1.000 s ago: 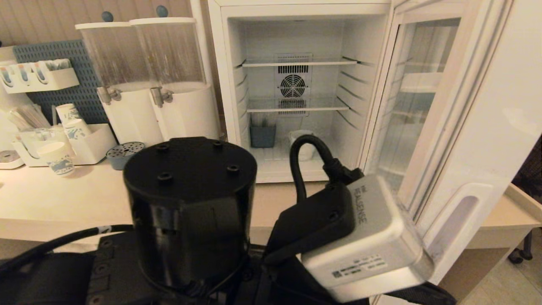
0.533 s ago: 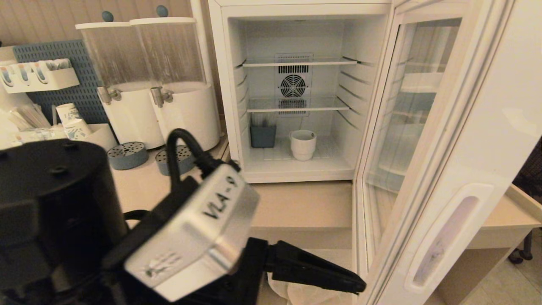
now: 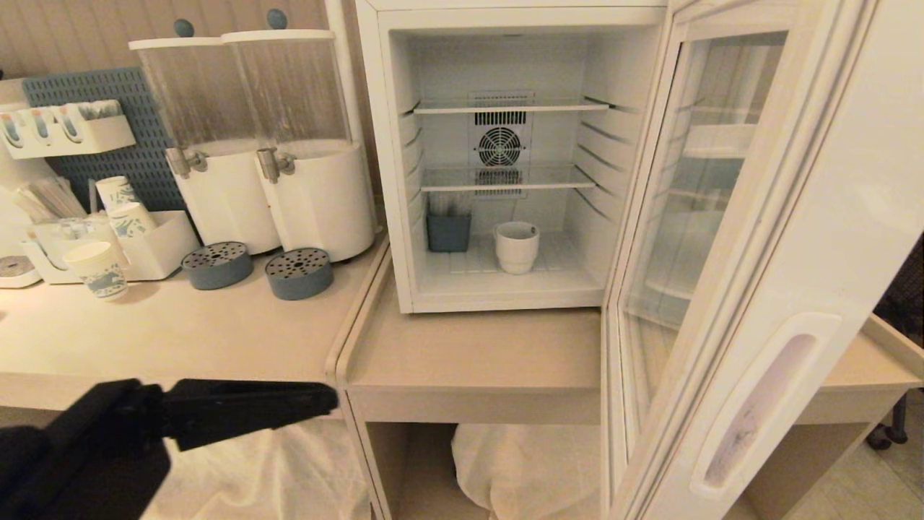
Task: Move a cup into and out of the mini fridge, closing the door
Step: Take the ceramic cup out of the freezer
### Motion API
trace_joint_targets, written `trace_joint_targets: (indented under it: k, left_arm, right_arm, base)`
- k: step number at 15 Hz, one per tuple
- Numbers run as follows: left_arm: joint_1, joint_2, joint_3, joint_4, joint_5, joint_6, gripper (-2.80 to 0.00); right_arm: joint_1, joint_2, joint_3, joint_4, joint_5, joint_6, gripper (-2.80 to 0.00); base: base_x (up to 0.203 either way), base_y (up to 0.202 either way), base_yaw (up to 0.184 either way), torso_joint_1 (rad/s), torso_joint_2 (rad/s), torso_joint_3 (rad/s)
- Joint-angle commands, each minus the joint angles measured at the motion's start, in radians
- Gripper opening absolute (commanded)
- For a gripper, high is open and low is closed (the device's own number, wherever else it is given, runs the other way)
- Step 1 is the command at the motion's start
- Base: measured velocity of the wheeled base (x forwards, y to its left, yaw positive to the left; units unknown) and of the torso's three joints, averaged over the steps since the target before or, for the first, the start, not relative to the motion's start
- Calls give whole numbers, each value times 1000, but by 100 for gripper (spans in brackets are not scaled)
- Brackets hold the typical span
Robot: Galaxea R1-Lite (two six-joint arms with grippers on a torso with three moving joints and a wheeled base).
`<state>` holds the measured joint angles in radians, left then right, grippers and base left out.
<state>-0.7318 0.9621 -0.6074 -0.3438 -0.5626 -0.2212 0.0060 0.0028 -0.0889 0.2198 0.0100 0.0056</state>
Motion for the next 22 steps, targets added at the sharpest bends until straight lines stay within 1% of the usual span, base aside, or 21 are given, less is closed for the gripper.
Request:
trace_joint_targets:
  k: [1, 2, 4, 6, 7, 8, 9, 12, 14, 15, 16, 18, 20, 22]
  left_arm:
    - [71, -146, 4, 141, 116, -21, 0]
    - [89, -174, 15, 173, 153, -31, -280]
    - [107, -208, 17, 226, 176, -35, -280]
    - [116, -227, -18, 327, 208, -36, -280]
    - [119, -228, -42, 407, 238, -36, -280]
    - [120, -231, -69, 498, 281, -37, 0]
    - [121, -249, -86, 543, 325, -45, 0]
    - [123, -298, -95, 566, 338, -53, 0]
    - [157, -351, -116, 680, 453, -53, 0]
    - [161, -355, -121, 690, 460, -53, -95]
    - [161, -368, -121, 696, 459, -53, -280]
    - [166, -422, -127, 732, 460, -53, -280]
    - [182, -463, -173, 830, 466, -53, -280]
    - [197, -475, -186, 860, 469, -53, -280]
  right_arm:
    - [0, 0, 0, 1, 1, -1, -280]
    - [0, 1, 0, 1, 1, 1, -280]
    - [0, 0, 0, 1, -1, 1, -280]
    - [0, 0, 0, 1, -1, 1, -280]
    - [0, 0, 0, 1, -1, 1, -280]
    - [0, 0, 0, 1, -1, 1, -280]
    - [0, 0, 0, 2, -1, 1, -280]
    - [0, 0, 0, 3, -1, 1, -280]
    - [0, 2, 0, 3, -1, 1, -280]
    - [0, 2, 0, 3, -1, 1, -280]
    - [0, 2, 0, 3, -1, 1, -280]
    - [0, 2, 0, 3, -1, 1, -280]
    - [0, 2, 0, 3, -5, 1, -280]
    - [0, 2, 0, 3, -12, 1, -280]
  base:
    - [0, 0, 0, 0, 0, 0]
    - [0, 0, 0, 0, 0, 0]
    - [0, 0, 0, 0, 0, 0]
    - [0, 0, 0, 0, 0, 0]
    - [0, 0, 0, 0, 0, 0]
    - [0, 0, 0, 0, 0, 0]
    - [0, 0, 0, 0, 0, 0]
    - [0, 0, 0, 0, 0, 0]
    - [0, 0, 0, 0, 0, 0]
    - [0, 0, 0, 0, 0, 0]
    - [0, 0, 0, 0, 0, 0]
    - [0, 0, 0, 0, 0, 0]
    - [0, 0, 0, 0, 0, 0]
    - [0, 0, 0, 0, 0, 0]
